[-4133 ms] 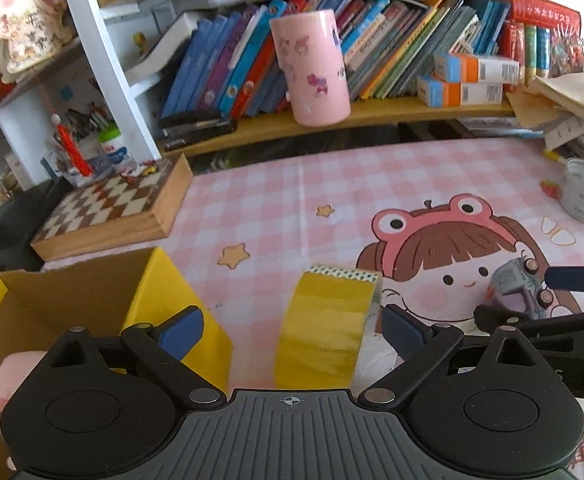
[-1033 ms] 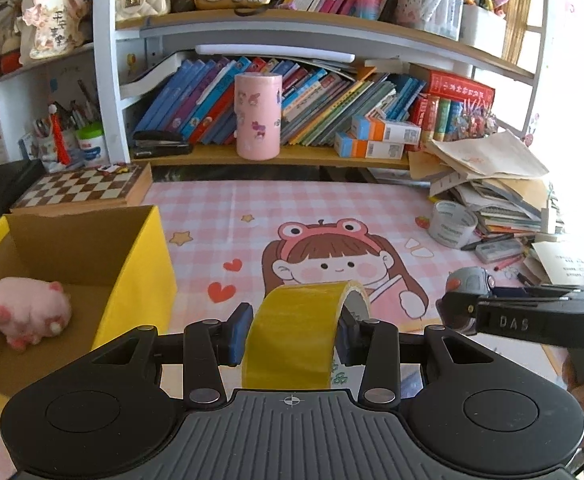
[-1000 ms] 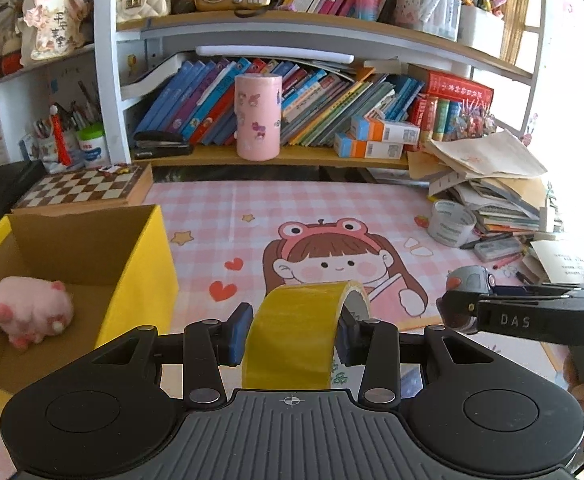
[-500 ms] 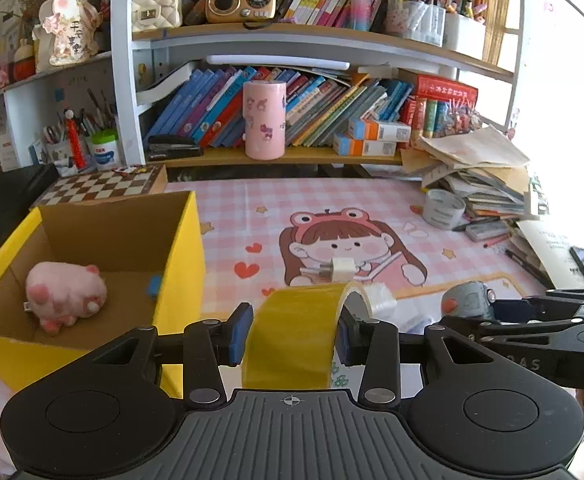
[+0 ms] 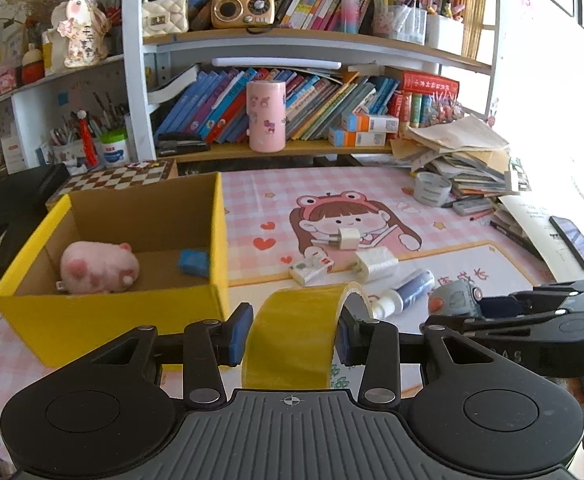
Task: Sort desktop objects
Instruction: 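Lift and carry the tape roll with left tool while right tool carries the truck toward the box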
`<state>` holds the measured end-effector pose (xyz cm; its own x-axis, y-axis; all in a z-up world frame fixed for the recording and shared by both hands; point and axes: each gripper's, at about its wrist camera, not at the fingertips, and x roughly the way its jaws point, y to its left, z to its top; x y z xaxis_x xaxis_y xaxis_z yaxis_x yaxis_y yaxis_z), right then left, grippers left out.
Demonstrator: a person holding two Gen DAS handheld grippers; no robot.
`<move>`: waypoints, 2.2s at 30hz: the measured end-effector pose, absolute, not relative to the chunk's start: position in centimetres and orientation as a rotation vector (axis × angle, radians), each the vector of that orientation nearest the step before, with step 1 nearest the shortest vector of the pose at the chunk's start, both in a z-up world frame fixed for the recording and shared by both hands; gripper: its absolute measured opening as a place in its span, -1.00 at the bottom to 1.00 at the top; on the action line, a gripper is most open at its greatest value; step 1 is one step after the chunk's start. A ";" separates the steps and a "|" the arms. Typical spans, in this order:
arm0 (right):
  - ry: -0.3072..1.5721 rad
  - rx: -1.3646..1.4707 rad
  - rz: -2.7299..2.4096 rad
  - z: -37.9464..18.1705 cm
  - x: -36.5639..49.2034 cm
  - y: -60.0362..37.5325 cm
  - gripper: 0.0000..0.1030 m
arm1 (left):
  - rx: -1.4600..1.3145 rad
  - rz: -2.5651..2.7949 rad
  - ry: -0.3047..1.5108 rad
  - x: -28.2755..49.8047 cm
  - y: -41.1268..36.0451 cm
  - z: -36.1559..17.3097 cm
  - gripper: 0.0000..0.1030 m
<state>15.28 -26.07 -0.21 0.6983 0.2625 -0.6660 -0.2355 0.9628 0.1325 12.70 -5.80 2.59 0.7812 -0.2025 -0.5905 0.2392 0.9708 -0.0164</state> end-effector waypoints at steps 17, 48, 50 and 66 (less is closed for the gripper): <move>0.790 0.028 0.268 -1.6 6.5 -20.6 -0.18 | 0.048 -0.291 0.689 5.8 -1.0 0.8 -0.22; 0.819 -0.001 0.319 -1.9 2.9 -15.7 -0.18 | 0.039 -0.271 0.697 2.3 3.5 0.4 -0.22; 0.815 -0.004 0.319 -1.8 3.0 -15.5 -0.18 | 0.038 -0.273 0.695 2.4 3.6 0.4 -0.22; 0.808 -0.033 0.353 -1.7 3.7 -13.0 -0.18 | 0.017 -0.230 0.690 2.5 6.2 0.5 -0.22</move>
<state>3.68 -13.03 -1.68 0.6358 0.2965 -0.7126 -0.3212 0.9412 0.1051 2.48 6.24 0.46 0.7467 -0.2049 -0.6329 0.2159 0.9745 -0.0609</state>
